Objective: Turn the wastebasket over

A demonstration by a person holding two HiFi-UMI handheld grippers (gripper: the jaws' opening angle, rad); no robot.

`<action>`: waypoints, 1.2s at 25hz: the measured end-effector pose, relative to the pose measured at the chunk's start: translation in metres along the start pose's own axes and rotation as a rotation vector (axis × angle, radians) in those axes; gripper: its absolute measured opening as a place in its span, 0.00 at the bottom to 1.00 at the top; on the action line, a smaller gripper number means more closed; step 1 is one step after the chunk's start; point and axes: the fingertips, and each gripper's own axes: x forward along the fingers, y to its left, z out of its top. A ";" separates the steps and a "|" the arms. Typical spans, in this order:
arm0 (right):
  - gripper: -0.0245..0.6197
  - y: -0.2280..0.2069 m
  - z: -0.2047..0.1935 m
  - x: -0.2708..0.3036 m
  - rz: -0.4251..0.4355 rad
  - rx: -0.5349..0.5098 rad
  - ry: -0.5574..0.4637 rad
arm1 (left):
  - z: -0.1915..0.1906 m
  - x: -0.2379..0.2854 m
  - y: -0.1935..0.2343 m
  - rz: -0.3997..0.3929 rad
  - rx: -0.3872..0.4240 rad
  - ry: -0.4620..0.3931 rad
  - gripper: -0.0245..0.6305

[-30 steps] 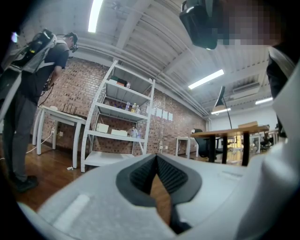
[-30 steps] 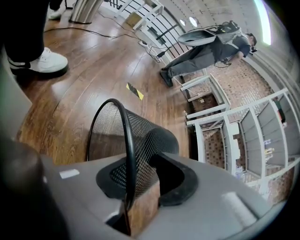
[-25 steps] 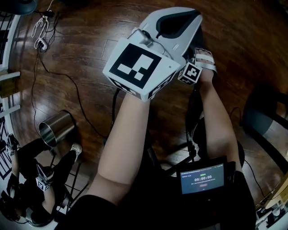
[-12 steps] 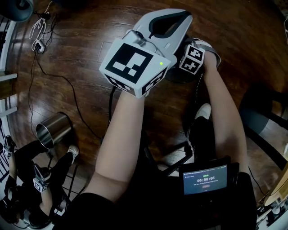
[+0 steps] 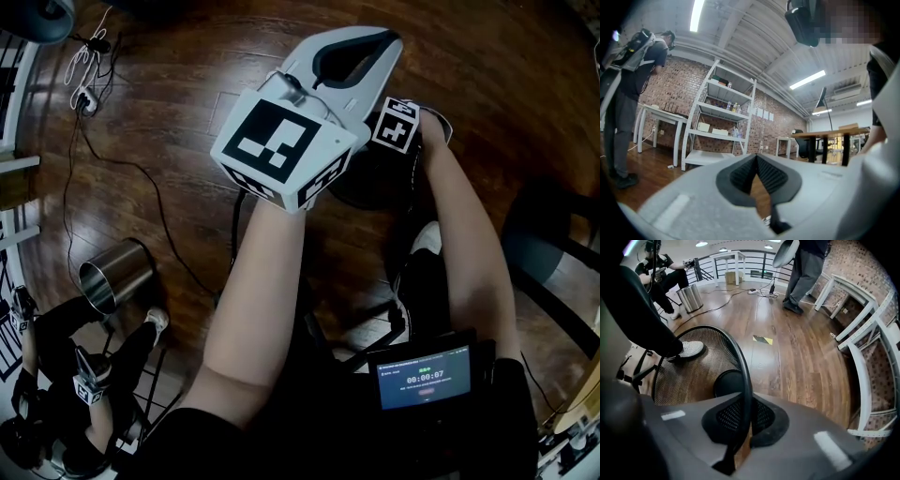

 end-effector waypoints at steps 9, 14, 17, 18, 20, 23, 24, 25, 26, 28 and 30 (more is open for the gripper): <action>0.06 -0.007 -0.003 0.019 -0.032 0.035 -0.019 | -0.007 0.002 -0.001 -0.006 -0.020 0.009 0.04; 0.06 -0.015 -0.005 0.024 -0.051 0.092 -0.057 | -0.007 0.003 0.000 -0.005 -0.018 0.007 0.04; 0.07 -0.017 -0.010 0.027 -0.057 0.128 -0.074 | -0.008 0.004 -0.001 -0.004 -0.024 0.009 0.04; 0.07 -0.018 -0.013 0.027 -0.060 0.138 -0.076 | -0.008 0.005 -0.001 -0.003 -0.024 0.010 0.04; 0.08 -0.021 -0.017 0.028 -0.072 0.154 -0.075 | -0.010 0.005 -0.002 -0.005 -0.022 0.014 0.04; 0.10 -0.022 -0.019 0.028 -0.094 0.159 -0.086 | -0.011 0.005 -0.002 -0.007 -0.022 0.018 0.04; 0.12 -0.023 -0.019 0.027 -0.097 0.159 -0.095 | -0.011 0.005 -0.002 -0.008 -0.023 0.019 0.04; 0.15 -0.023 -0.019 0.027 -0.095 0.162 -0.104 | -0.011 0.006 -0.002 -0.008 -0.024 0.018 0.04; 0.18 -0.023 -0.020 0.027 -0.089 0.167 -0.113 | -0.011 0.006 -0.001 -0.007 -0.025 0.018 0.04; 0.21 -0.024 -0.022 0.025 -0.080 0.173 -0.123 | -0.011 0.006 -0.001 -0.008 -0.029 0.016 0.04; 0.25 -0.028 -0.023 0.021 -0.089 0.171 -0.124 | -0.011 0.006 -0.002 -0.009 -0.030 0.015 0.04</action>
